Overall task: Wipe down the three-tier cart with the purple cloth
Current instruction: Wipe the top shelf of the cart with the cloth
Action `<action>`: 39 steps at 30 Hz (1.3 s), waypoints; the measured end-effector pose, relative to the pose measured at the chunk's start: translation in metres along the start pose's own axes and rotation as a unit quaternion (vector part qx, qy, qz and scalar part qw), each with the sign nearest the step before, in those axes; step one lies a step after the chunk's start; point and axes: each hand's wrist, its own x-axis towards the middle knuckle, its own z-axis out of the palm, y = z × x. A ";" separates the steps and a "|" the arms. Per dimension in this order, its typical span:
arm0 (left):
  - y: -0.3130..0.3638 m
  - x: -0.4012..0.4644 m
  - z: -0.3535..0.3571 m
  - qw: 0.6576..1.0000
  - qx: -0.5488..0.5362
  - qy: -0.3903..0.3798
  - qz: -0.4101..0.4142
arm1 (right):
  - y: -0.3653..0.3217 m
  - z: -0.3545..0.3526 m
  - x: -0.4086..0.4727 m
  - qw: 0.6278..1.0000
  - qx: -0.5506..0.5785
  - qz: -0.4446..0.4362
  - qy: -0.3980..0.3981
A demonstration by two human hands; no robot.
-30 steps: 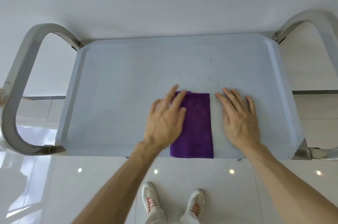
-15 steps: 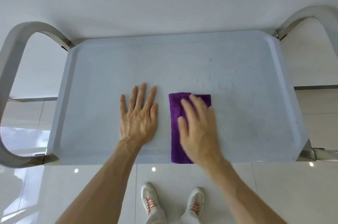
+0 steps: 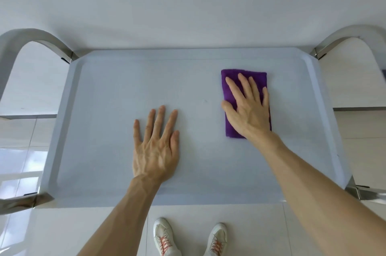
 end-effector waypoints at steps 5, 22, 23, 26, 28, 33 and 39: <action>-0.001 -0.001 0.001 1.000 -0.001 0.003 0.001 | -0.050 0.018 -0.019 0.997 -0.045 -0.040 0.046; -0.002 0.002 0.001 1.000 -0.002 0.008 0.006 | -0.021 0.003 0.055 0.998 -0.050 0.020 0.040; -0.002 0.002 0.001 1.000 0.000 0.008 0.006 | -0.035 0.007 0.056 0.997 -0.055 0.011 0.050; -0.003 0.001 0.002 1.000 0.003 0.009 0.008 | -0.065 0.020 0.030 0.989 -0.068 -0.112 0.064; -0.003 0.002 0.001 1.000 0.005 0.006 0.014 | -0.062 0.028 0.001 0.979 -0.062 -0.187 0.052; -0.002 0.003 0.001 1.000 0.002 0.003 0.013 | -0.015 0.020 -0.019 0.972 -0.050 -0.227 0.036; -0.002 0.003 0.000 1.000 -0.001 0.001 0.013 | -0.015 0.002 0.061 0.995 -0.067 -0.038 0.058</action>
